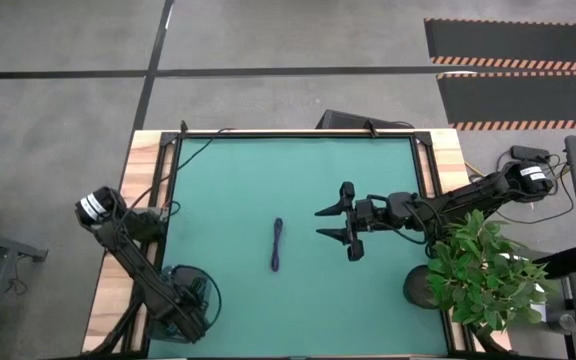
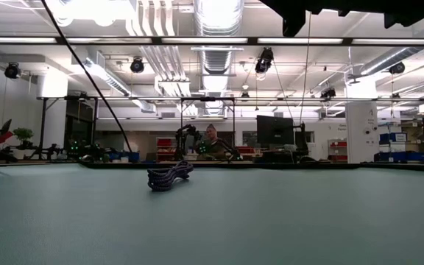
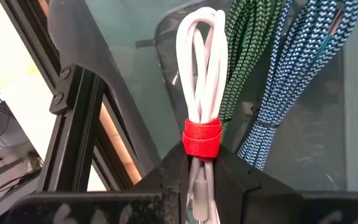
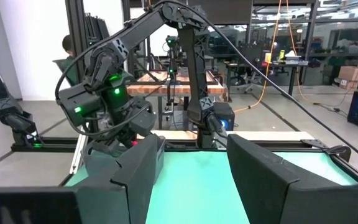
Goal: Pick and place USB-C Cables
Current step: Put the white charger cable into the gray bin
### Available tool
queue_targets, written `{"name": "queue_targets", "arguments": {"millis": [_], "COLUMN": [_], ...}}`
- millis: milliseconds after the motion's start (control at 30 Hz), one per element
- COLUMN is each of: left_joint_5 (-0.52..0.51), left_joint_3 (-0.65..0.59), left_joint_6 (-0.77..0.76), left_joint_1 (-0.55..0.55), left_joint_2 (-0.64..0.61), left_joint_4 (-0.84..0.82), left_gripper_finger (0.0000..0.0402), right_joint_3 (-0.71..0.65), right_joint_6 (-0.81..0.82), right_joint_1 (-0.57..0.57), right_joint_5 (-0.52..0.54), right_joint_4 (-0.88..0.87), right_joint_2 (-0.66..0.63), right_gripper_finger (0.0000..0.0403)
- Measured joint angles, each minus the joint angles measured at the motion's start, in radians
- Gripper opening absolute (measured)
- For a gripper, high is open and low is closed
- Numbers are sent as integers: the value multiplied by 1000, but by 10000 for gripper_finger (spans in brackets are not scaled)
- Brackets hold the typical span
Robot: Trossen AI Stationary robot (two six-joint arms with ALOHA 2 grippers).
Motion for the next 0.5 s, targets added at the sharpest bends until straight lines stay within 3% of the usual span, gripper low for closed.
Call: {"name": "queue_targets", "arguments": {"millis": [500], "left_joint_5": [5], "left_joint_3": [0], "left_joint_6": [2], "left_joint_1": [-7], "left_joint_2": [22], "left_joint_4": [7], "left_gripper_finger": [35], "right_joint_3": [0], "right_joint_6": [0], "right_joint_1": [0], "right_joint_5": [0], "right_joint_4": [-3], "right_joint_2": [0], "right_gripper_finger": [187]}}
